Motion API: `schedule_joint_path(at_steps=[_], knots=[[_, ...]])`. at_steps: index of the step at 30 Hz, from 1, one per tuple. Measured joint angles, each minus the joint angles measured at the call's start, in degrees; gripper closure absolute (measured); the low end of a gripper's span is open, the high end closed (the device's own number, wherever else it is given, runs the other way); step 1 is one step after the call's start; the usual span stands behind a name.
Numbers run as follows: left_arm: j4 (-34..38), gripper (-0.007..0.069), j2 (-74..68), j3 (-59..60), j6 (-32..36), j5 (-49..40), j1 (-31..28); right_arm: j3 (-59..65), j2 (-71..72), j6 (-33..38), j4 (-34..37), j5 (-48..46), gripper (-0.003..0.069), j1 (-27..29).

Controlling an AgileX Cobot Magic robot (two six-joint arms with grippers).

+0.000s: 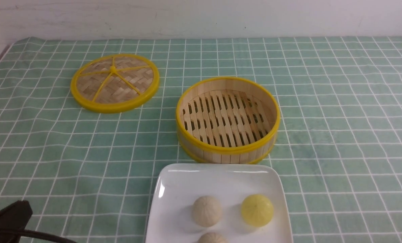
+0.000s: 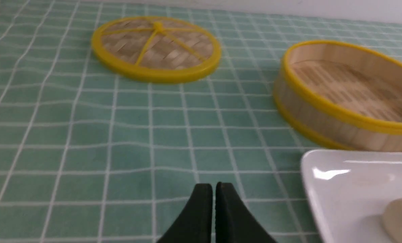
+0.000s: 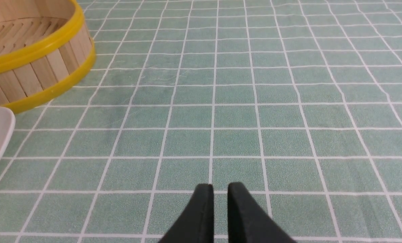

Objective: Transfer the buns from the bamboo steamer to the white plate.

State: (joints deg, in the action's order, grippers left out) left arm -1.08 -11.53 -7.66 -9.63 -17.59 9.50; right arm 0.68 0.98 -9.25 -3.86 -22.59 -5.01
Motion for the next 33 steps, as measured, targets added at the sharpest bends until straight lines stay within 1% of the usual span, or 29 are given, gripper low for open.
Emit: schedule_joint_path(at_steps=[1, 2, 3, 6, 12, 33], knots=[[0.0, 0.0580, 0.6, 0.4, -0.1, 0.0, -0.4, 0.0, 0.0, 0.0, -0.1, 0.0, 0.0568, 0.0], [-0.3, 0.0578, 3.1, 3.5, -0.7, -0.1, -3.2, 0.0, 0.0, 0.0, -0.1, 0.0, 0.0566, 0.0], [-0.6, 0.0576, 4.2, 5.2, -1.1, -0.2, -4.3, 0.0, 0.0, 0.0, -0.1, 0.0, 0.0564, 0.0], [-2.7, 0.0573, 7.3, 8.5, -2.4, -0.6, -6.1, 0.0, 0.0, 0.0, -0.1, 0.0, 0.0559, 0.0], [-5.9, 0.0570, 11.7, 9.2, -3.0, -2.5, -6.4, 0.0, 0.0, 0.0, -0.1, 0.0, 0.0551, 0.0], [-6.1, 0.0552, 12.1, 9.2, -3.1, -3.4, -6.4, 0.0, 0.0, 0.0, -0.1, 0.0, 0.0532, 0.0]])
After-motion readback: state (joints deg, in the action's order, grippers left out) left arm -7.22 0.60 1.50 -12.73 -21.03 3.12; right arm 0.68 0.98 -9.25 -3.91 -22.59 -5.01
